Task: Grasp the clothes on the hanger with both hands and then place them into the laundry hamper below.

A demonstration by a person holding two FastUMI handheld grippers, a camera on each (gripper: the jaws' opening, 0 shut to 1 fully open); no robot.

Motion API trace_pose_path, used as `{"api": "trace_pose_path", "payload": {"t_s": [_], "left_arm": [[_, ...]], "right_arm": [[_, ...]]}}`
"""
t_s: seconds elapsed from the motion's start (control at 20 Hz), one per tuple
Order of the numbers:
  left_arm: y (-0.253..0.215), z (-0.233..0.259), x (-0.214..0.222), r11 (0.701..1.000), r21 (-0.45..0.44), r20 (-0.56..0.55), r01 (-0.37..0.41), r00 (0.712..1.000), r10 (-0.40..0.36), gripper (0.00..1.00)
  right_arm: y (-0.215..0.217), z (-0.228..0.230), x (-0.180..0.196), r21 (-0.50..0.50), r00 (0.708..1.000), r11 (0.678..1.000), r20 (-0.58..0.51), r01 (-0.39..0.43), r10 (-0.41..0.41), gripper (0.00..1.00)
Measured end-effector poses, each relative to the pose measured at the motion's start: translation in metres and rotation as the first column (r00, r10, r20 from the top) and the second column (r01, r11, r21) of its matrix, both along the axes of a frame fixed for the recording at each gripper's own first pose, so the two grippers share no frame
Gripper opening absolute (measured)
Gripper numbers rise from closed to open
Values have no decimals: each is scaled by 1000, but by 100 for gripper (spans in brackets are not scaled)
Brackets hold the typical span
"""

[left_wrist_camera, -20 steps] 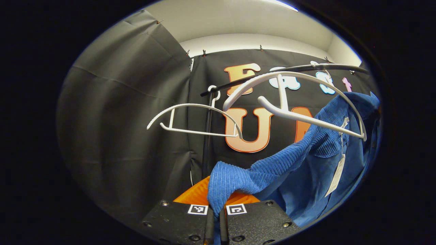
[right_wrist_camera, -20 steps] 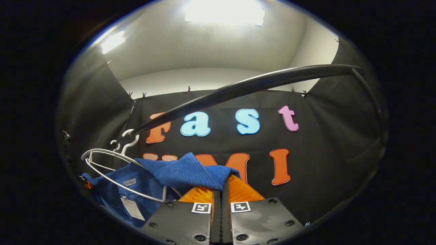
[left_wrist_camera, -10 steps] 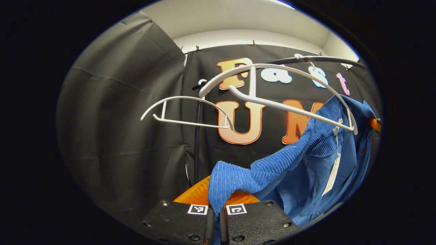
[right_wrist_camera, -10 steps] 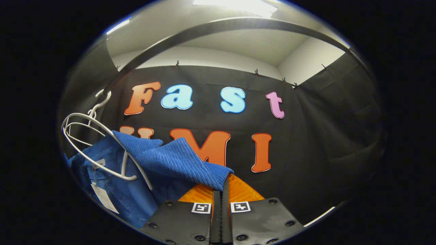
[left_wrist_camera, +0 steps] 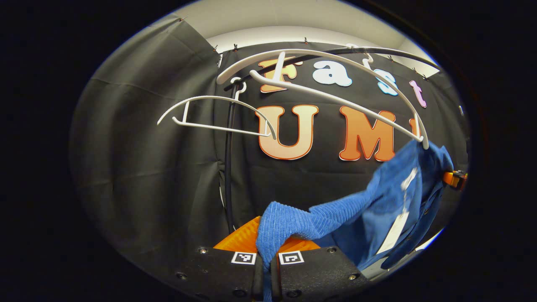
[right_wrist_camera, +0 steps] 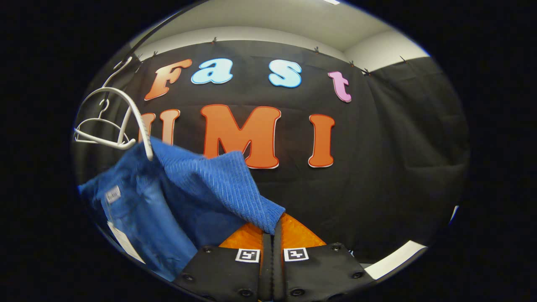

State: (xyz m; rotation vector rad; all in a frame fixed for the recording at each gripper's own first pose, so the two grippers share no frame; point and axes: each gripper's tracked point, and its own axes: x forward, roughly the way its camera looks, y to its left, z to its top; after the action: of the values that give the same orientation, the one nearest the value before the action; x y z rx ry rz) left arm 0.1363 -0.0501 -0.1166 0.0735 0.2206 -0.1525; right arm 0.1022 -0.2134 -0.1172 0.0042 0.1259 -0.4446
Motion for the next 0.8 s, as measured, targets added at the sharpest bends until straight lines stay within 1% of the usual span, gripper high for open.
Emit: {"api": "trace_pose_path", "payload": {"t_s": [0.1,0.15,0.3,0.4,0.55,0.6,0.65,0.7,0.8], "left_arm": [[-3,-4,-7,1000,-10,-15,11,1000,-11,8],[-8,-6,-7,1000,-16,-22,21,1000,-21,6],[-18,2,-14,999,-1,-2,43,999,-43,7],[-28,10,-16,998,2,10,61,998,-61,7],[-37,15,-22,997,-17,14,79,997,-79,9],[-41,17,-24,996,-28,16,85,996,-84,6],[-46,18,-26,995,-39,16,92,996,-92,6],[-50,16,-28,993,-50,12,103,995,-103,8],[-67,10,-32,985,-94,-22,145,989,-148,7]], "right_arm": [[-9,-3,-7,45,1000,999,6,5,-5,7],[-9,-2,-10,60,1000,998,13,1,-2,7],[-8,11,-21,44,999,999,44,-4,2,7],[-1,21,-27,35,998,999,62,-28,25,7],[20,30,-29,36,993,995,68,-95,92,7],[29,34,-28,31,990,992,68,-126,124,7],[42,37,-29,21,985,987,71,-160,158,7],[56,38,-28,9,978,980,72,-198,197,7],[92,37,-22,5,956,958,65,-288,287,8]]}}
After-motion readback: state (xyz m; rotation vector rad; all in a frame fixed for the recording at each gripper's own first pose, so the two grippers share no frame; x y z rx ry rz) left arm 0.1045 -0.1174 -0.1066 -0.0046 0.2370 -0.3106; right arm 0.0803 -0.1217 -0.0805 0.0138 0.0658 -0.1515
